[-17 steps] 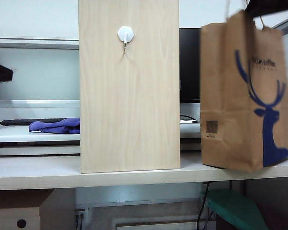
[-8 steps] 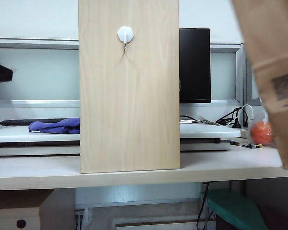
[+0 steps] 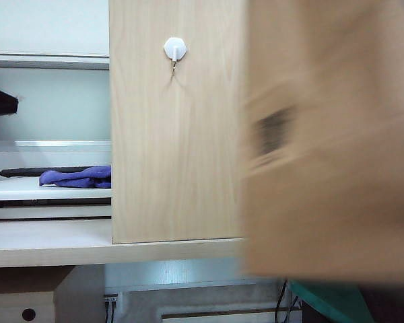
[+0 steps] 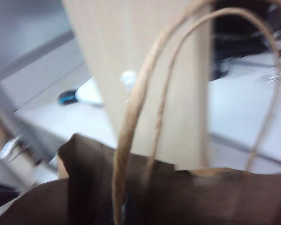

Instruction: Pick up the paper bag and hang it on the hook.

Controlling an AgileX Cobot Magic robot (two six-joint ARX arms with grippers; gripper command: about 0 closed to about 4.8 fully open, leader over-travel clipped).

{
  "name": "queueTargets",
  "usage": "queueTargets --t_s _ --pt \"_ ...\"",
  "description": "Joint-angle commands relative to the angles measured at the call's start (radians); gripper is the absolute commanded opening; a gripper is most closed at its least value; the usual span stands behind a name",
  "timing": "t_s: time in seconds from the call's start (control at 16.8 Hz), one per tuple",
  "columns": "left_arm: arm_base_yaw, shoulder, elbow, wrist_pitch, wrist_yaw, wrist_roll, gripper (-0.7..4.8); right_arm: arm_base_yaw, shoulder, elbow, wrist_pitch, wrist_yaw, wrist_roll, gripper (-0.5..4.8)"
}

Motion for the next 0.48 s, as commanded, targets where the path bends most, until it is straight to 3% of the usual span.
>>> queueTargets --t_s 0.06,0.12,0.24,0.48 --pt "0.001 0.000 0.001 0.012 0.004 0.003 -0.06 0.249 0.146 -0.010 0.109 0.189 0.020 -0.06" --pt "0.002 0.000 0.001 0.012 0.003 0.004 -0.06 0.359 0.218 -0.009 0.174 0.311 0.017 -0.06" --pt "0.001 0.000 0.001 0.012 0.004 0.004 -0.05 0.467 0.346 -0.005 0.292 0.444 0.012 -0.06" --pt "0.001 0.000 0.001 0.012 0.004 0.004 -0.06 0.467 0.572 -0.003 0.451 0.447 0.025 -0.06"
